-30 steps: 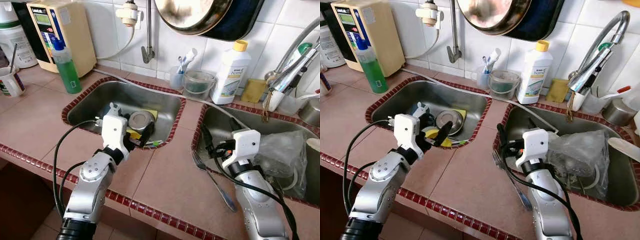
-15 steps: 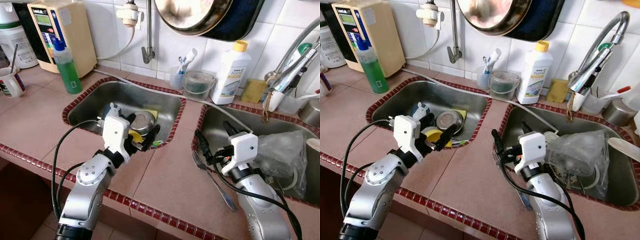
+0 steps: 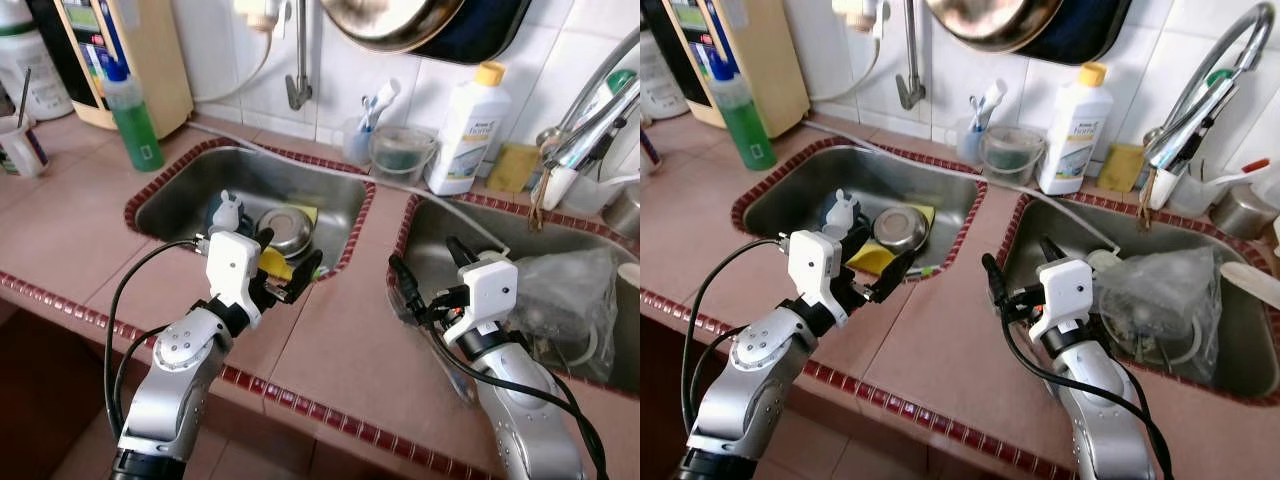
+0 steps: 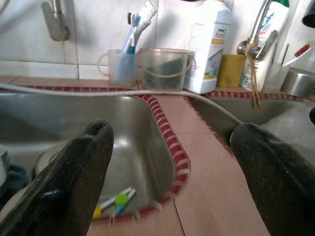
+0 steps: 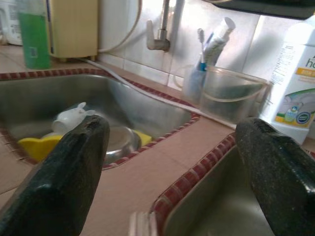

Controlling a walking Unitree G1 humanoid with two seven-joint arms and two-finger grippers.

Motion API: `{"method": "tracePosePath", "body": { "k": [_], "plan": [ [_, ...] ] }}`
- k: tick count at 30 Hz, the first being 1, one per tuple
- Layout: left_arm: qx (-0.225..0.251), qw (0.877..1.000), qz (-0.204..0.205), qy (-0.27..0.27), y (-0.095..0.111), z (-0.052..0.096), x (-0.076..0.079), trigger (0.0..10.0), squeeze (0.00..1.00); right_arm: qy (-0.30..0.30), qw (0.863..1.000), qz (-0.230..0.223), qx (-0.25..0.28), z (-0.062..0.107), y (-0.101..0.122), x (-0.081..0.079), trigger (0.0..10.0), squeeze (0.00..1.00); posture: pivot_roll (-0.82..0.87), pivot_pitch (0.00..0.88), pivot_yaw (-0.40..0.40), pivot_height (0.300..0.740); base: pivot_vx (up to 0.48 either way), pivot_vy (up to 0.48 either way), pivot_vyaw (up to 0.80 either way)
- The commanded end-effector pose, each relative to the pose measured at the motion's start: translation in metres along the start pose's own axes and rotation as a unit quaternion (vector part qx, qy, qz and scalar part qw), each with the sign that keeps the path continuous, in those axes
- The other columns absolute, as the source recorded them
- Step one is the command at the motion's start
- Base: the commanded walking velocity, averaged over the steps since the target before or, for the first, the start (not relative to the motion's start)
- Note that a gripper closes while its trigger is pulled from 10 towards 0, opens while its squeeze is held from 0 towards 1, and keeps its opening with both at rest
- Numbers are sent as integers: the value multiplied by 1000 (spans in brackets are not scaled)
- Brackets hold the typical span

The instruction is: Kitchen organization

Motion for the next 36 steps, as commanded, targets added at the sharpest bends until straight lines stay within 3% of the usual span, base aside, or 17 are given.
{"method": "tracePosePath", "body": {
  "k": [1, 6, 18, 36],
  "plan": [
    [7, 1000, -2, -4, 6, -1, 2, 10000, 0, 0, 1000, 3, 9, -1, 6, 1, 10000, 0, -50, 7, -25, 740, -326, 0, 0],
    [10, 1000, -2, -5, 7, -1, 2, 10000, 0, 1, 1000, 3, 9, -2, 7, 0, 10000, 0, -50, 8, -25, 740, -305, 0, 0],
    [20, 999, -25, -25, 11, -5, 9, 10000, 0, 0, 1000, 6, 3, 0, 3, 2, 10000, 0, -57, 18, -20, 740, 0, 0, 0],
    [2, 995, -50, -86, 2, -10, 36, 10000, 0, -11, 999, 34, -35, 9, -12, 36, 10000, 0, -72, 43, -14, 740, 0, 0, 0]
  ]
}}
Point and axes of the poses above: a point about 5 cm out from each wrist's last joint towards the gripper, its own z axis pointing back from the gripper into the wrist, its own y axis along the axis of the wrist's last joint, x = y × z, the point moved 6 cm from there along -z, pointing out of the wrist towards the gripper, and after that the axes turned 8 degrees about z, right-handed, at the moved point
